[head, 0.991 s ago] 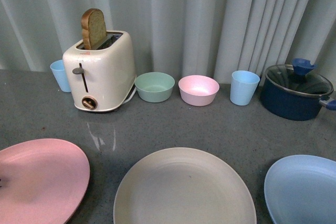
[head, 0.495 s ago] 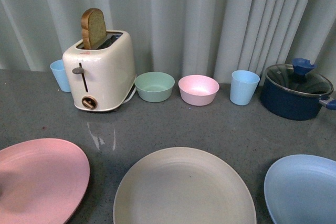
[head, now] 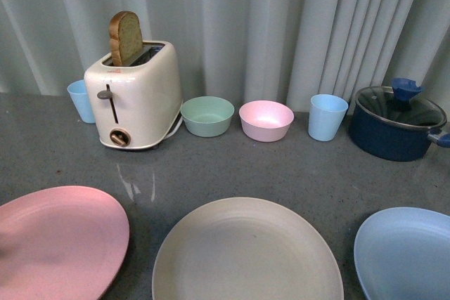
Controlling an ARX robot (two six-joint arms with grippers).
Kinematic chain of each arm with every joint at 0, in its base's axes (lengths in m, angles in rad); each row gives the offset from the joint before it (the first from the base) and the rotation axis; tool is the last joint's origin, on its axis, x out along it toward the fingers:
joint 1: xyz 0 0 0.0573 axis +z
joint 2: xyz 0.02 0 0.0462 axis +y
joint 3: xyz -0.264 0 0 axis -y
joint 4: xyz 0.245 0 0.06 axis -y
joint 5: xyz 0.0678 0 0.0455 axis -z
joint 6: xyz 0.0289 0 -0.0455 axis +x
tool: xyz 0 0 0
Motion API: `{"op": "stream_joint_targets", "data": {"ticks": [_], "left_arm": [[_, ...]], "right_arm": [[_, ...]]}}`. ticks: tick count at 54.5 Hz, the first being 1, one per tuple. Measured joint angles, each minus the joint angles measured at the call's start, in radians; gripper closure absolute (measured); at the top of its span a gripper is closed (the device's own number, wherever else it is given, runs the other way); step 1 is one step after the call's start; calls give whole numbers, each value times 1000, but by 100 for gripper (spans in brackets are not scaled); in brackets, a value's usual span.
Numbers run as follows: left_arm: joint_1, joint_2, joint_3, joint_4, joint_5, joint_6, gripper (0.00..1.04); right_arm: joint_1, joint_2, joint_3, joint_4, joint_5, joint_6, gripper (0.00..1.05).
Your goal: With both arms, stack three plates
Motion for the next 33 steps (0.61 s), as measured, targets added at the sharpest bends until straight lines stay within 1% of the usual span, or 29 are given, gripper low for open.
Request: {"op": "stream_joint_targets", "data": {"ticks": [3, 6, 9, 11, 33], "left_arm": [[4, 0, 6, -8, 11, -3, 85], [7, 0, 14, -17, 25, -15, 91], [16, -2, 31, -34, 62, -41, 100], [22, -6, 45, -50, 79, -57, 101], [101, -77, 131, -156, 125, -80, 101]], "right_arm": [[0, 0, 0, 0, 0, 0, 7], [0, 0, 0, 0, 0, 0, 7], [0, 0, 0, 0, 0, 0, 7], [0, 0, 0, 0, 0, 0, 7], [0, 0, 0, 0, 0, 0, 7]]}}
